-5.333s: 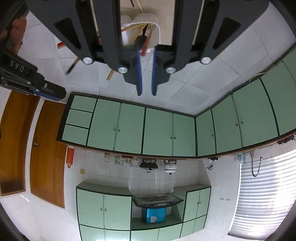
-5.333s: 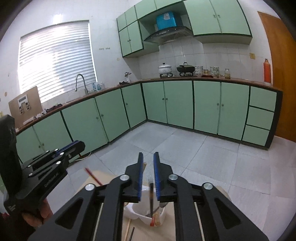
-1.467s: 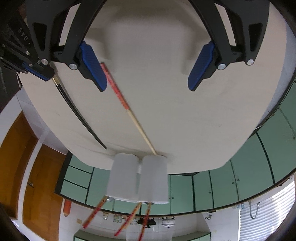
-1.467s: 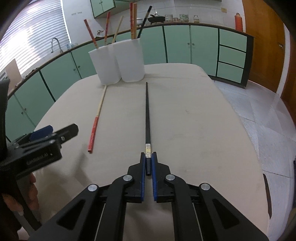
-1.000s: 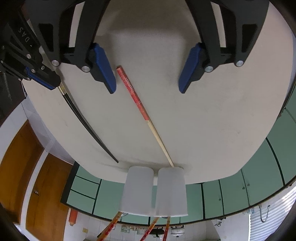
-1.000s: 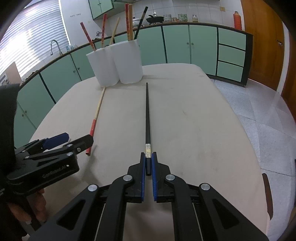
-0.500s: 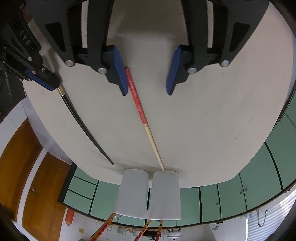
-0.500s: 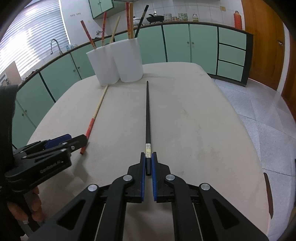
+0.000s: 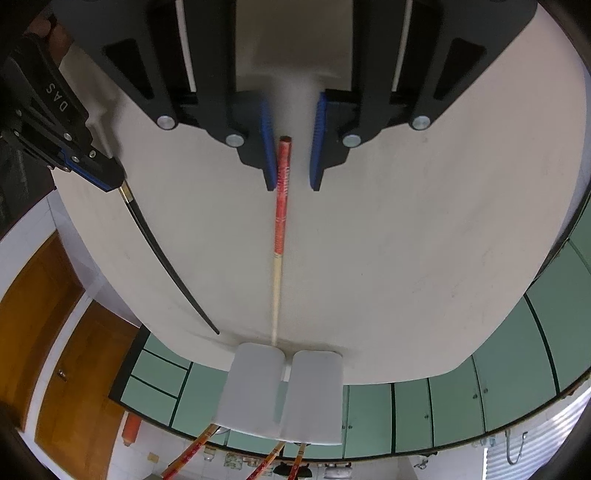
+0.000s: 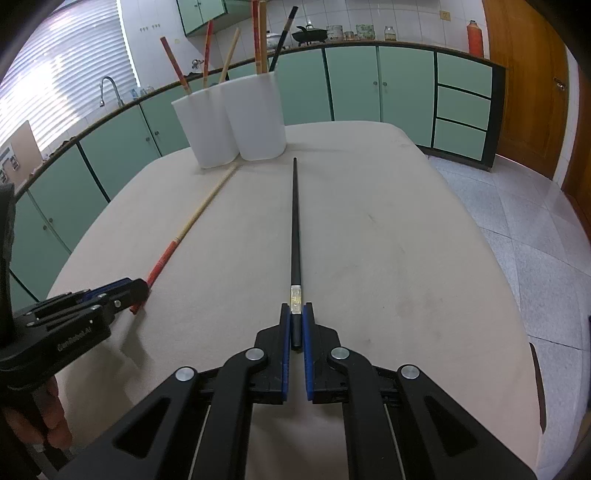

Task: Organize utensils
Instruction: 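Close the left gripper on the red-patterned chopstick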

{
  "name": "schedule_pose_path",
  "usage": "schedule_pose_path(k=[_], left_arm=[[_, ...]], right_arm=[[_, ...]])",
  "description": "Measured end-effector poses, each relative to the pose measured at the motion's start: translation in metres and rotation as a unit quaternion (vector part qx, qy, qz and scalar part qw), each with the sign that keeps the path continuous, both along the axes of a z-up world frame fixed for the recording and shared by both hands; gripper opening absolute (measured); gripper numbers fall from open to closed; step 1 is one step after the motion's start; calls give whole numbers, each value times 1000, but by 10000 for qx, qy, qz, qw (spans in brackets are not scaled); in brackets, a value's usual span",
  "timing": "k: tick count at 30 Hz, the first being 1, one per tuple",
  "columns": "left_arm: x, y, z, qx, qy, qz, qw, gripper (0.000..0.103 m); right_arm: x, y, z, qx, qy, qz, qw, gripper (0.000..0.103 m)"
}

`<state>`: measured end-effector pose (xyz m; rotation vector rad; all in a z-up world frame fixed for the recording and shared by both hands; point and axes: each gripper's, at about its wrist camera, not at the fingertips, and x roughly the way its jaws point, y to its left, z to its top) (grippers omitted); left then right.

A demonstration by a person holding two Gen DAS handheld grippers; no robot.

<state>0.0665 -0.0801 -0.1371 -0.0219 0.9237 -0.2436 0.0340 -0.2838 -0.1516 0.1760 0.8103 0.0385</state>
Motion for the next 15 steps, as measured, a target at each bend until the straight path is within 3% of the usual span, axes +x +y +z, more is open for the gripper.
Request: schedule_pose_path(k=[8,10,11,15], left_arm=[[2,-9,-2,167,-127,-87,9997,23],[2,-8,-2,152,-127,-97,9998,17],[3,-8,-2,132,-117,-105,9998,7],[3,-4,2,11,-78,-101,9999,5]], right_arm=[[1,1,-1,7,-2,2,10000,6],[3,1,-1,7,-10,12,10000,6],[3,2,-1,13,-22,20,10000,6],[2,1,4,5,-69,51,10000,6]])
